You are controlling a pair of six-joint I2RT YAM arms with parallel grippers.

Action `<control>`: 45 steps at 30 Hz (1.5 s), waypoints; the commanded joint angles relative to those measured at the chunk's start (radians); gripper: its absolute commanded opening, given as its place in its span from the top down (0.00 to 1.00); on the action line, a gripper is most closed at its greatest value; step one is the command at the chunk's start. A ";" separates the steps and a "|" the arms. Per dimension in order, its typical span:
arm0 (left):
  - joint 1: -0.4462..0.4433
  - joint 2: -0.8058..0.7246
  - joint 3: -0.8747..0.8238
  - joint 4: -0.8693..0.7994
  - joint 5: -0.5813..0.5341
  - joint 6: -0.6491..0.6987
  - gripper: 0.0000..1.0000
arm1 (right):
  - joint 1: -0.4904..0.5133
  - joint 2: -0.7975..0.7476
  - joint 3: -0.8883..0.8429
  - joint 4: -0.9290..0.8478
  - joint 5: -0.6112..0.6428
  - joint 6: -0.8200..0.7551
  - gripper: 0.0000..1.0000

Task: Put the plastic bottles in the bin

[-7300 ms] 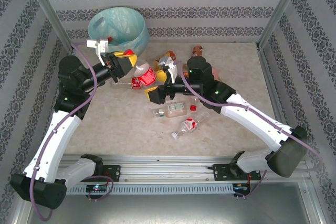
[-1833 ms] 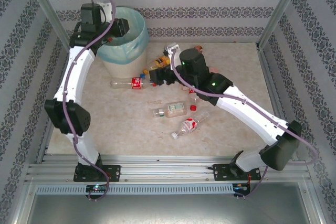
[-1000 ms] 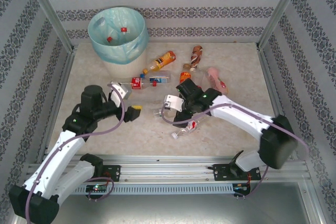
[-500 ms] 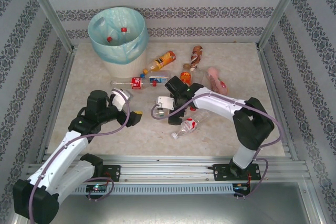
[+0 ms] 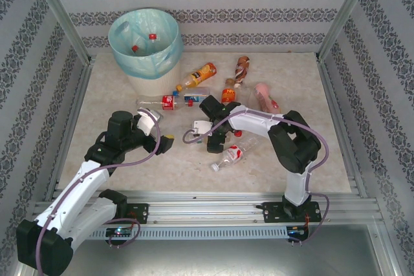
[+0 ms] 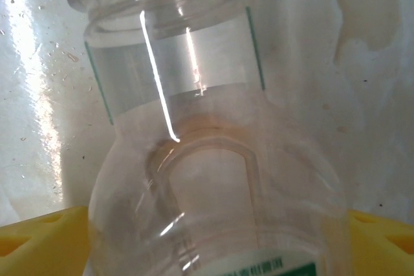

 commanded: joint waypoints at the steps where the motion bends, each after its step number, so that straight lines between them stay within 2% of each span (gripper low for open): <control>1: -0.008 -0.007 -0.006 0.028 -0.014 0.022 0.00 | -0.012 0.021 0.027 -0.009 -0.004 -0.012 0.13; 5: -0.009 -0.008 -0.006 0.031 -0.015 0.020 0.00 | -0.017 0.021 0.030 -0.022 -0.008 -0.023 0.22; 8: -0.008 -0.009 -0.003 0.031 -0.031 0.016 0.00 | -0.021 0.002 0.025 -0.016 -0.008 -0.030 0.35; 12: -0.009 -0.023 0.001 0.038 -0.055 0.007 0.00 | -0.022 -0.038 0.028 -0.011 -0.011 -0.032 0.47; 20: -0.006 -0.063 0.050 0.071 -0.106 -0.093 0.00 | -0.023 -0.183 0.027 -0.013 -0.041 0.000 0.50; 25: -0.005 -0.046 0.165 0.053 -0.096 -0.156 0.04 | -0.033 -0.290 0.025 -0.020 -0.101 0.121 0.51; 30: -0.005 -0.011 0.259 0.122 -0.003 -0.259 0.08 | -0.059 -0.424 -0.013 0.046 -0.258 0.294 0.50; 36: -0.006 0.094 0.392 0.210 0.182 -0.439 0.13 | -0.102 -0.579 -0.086 0.263 -0.473 0.516 0.51; 40: -0.006 0.148 0.434 0.315 0.325 -0.538 0.17 | -0.113 -0.623 -0.089 0.371 -0.553 0.644 0.52; 45: -0.006 0.195 0.440 0.505 0.491 -0.694 0.18 | -0.112 -0.630 -0.061 0.423 -0.641 0.718 0.51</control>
